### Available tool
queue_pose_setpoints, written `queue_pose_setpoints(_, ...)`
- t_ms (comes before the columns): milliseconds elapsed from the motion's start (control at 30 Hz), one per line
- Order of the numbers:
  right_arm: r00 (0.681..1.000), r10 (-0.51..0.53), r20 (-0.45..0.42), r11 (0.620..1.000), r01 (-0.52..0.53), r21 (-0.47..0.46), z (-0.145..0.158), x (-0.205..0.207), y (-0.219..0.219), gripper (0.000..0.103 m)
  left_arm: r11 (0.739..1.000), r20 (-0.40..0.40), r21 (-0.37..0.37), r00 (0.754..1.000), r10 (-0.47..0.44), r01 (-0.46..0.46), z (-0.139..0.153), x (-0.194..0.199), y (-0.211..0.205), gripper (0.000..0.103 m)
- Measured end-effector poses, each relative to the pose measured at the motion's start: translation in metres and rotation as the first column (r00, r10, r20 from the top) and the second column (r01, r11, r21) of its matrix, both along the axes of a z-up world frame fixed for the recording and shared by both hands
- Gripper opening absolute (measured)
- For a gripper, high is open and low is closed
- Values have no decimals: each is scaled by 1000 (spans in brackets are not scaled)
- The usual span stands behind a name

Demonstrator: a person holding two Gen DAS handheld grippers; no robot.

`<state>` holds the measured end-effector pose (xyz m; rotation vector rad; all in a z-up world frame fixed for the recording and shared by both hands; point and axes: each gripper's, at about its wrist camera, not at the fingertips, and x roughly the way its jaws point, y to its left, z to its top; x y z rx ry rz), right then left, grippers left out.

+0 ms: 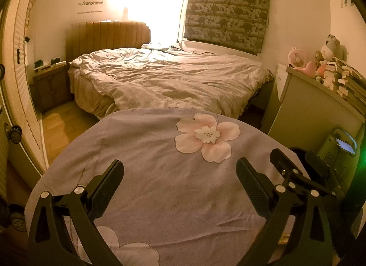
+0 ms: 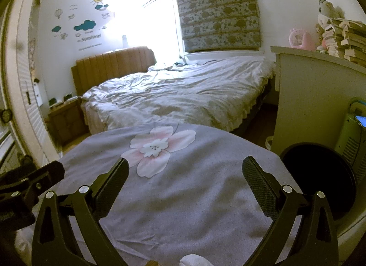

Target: Collect trash

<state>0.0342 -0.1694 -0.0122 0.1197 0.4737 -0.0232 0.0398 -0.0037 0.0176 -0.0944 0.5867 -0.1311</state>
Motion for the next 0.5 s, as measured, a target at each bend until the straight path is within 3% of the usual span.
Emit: queue_pose_setpoints(500,1000,1,-1,1000,-1,1,1,1,-2,98,1000,1,4,1000,-7,7,-3,0,2,97)
